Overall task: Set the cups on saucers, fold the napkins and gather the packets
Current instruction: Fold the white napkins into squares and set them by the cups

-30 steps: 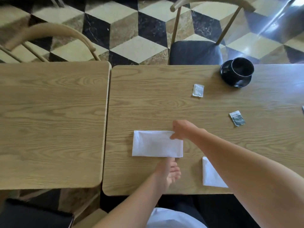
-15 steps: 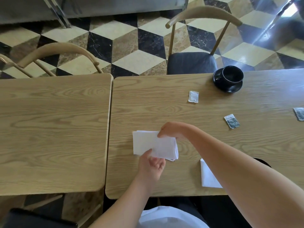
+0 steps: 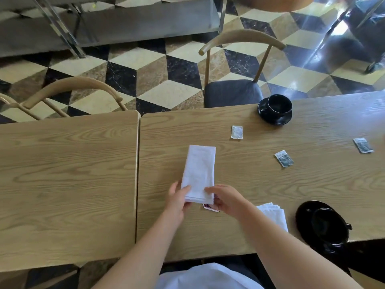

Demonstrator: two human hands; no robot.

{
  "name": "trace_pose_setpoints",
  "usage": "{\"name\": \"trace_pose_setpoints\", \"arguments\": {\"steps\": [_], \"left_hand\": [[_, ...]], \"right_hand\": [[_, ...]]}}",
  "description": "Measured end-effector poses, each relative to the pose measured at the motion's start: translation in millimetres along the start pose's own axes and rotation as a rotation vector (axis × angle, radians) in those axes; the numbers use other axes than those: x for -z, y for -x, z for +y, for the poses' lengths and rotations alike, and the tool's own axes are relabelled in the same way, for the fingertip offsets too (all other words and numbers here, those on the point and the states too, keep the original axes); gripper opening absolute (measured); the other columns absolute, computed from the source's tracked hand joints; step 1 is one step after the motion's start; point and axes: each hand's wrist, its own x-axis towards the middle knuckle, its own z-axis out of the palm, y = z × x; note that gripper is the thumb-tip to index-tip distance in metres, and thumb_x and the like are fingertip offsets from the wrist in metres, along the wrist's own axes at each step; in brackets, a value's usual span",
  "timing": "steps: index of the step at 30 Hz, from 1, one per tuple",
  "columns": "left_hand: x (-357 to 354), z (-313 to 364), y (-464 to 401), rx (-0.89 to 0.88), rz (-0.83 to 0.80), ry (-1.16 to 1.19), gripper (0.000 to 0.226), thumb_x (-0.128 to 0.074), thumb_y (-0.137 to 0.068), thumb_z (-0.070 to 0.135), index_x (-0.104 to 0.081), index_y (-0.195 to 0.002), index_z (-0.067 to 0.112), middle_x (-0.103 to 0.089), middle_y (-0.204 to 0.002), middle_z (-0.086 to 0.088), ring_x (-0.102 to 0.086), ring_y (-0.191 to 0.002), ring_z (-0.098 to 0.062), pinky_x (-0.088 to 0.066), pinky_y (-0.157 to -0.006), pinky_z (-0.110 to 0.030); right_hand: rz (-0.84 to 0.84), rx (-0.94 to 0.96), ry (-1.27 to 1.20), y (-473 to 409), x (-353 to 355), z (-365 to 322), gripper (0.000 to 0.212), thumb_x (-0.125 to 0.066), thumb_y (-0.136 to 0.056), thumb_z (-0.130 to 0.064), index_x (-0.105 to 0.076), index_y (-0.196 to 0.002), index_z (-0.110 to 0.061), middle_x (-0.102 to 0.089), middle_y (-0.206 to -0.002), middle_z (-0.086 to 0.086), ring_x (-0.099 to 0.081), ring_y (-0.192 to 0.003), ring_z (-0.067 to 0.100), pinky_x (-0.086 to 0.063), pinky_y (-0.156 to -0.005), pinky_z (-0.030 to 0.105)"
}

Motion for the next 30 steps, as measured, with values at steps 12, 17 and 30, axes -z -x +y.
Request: {"name": "trace_pose_setpoints", "arguments": {"steps": [12, 17, 30], "left_hand": [[24, -40, 29, -0.068, -0.198, -0.514, 0.077, -0.073, -0.066, 0.063, -0.063, -0.130, 0.021, -0.076, -0.103, 0.001, -0.072, -0.073, -0.013, -0.052, -0.058, -0.025], [41, -32, 15, -0.468, -0.378, -1.396, 0.125, -0.073, -0.054, 0.083, -0.015, -0.157, 0.045, -0.029, -0.140, 0.009, -0.036, -0.129, -0.012, -0.035, -0.111, -0.031], [20, -5, -21, -0.604, -0.494, -1.343, 0.048, -0.048, -0.089, 0.004, -0.073, -0.112, 0.037, -0.075, -0.101, 0.016, -0.067, -0.099, -0.011, -0.049, -0.085, -0.030]], "right_hand": [[0.007, -0.067, -0.043, 13, 24, 24, 0.031, -0.059, -0.091, -0.008, -0.059, -0.119, -0.020, -0.060, -0.084, 0.008, -0.057, -0.061, 0.016, -0.047, -0.046, 0.022], [-0.144, -0.105, -0.142, 14, 40, 19, 0.028, -0.057, -0.087, -0.007, -0.078, -0.094, -0.024, -0.066, -0.071, 0.000, -0.060, -0.053, 0.010, -0.043, -0.053, 0.021], [0.180, 0.413, 0.857, -12, 63, 20, 0.064, -0.043, -0.085, 0.005, -0.053, -0.144, -0.019, -0.059, -0.122, -0.002, -0.053, -0.113, 0.022, -0.040, -0.098, 0.028]]}}
